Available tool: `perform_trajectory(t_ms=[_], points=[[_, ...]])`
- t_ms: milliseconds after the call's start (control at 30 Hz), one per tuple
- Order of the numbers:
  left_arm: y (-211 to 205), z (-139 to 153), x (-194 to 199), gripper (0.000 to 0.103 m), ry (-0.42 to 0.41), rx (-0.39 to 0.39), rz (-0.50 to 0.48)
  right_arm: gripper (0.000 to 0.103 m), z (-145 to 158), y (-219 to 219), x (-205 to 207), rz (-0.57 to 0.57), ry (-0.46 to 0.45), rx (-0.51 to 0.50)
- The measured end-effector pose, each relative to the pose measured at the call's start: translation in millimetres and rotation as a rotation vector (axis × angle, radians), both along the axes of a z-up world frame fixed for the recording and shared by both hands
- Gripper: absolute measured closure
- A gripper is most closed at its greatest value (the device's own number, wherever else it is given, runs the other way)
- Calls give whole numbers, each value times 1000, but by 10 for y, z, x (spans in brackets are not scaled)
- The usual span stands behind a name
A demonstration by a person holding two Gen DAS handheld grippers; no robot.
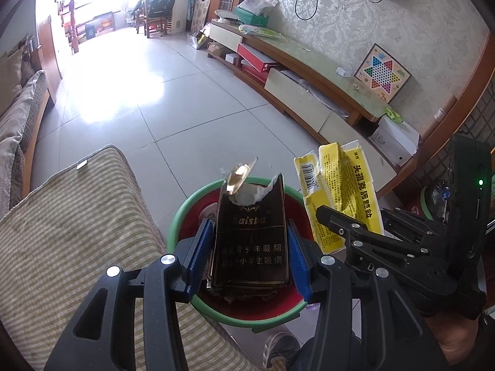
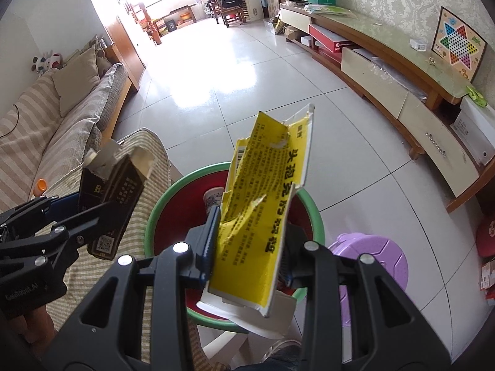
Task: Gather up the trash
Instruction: 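Open both tools to drop the box and pack into the bucket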
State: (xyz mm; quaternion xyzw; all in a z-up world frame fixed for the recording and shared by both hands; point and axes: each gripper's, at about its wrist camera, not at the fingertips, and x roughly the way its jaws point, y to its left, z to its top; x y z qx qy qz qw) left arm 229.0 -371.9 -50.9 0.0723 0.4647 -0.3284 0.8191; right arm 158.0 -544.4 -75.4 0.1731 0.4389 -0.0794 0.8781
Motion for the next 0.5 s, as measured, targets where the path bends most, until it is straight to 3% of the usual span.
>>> perform_trajectory(t_ms=[33,100,133,300,400,500], points=[[21,7,6,48,2,-11,6,68,5,8,10,2,0,1],[71,34,23,35,3,-38,20,44,-3,18,17,4,6,1],[94,39,35,29,6,-48,24,40,1,23,17,1,4,-3],[198,59,79,15,4,-59,63,9,69,69,-18,-9,-14,-25],[256,54,100,8,11,-48,91,5,131,81,-45,-23,-27,-45],[323,69,103,8,12,-36,114,5,188,94,-56,-31,-32,-57]])
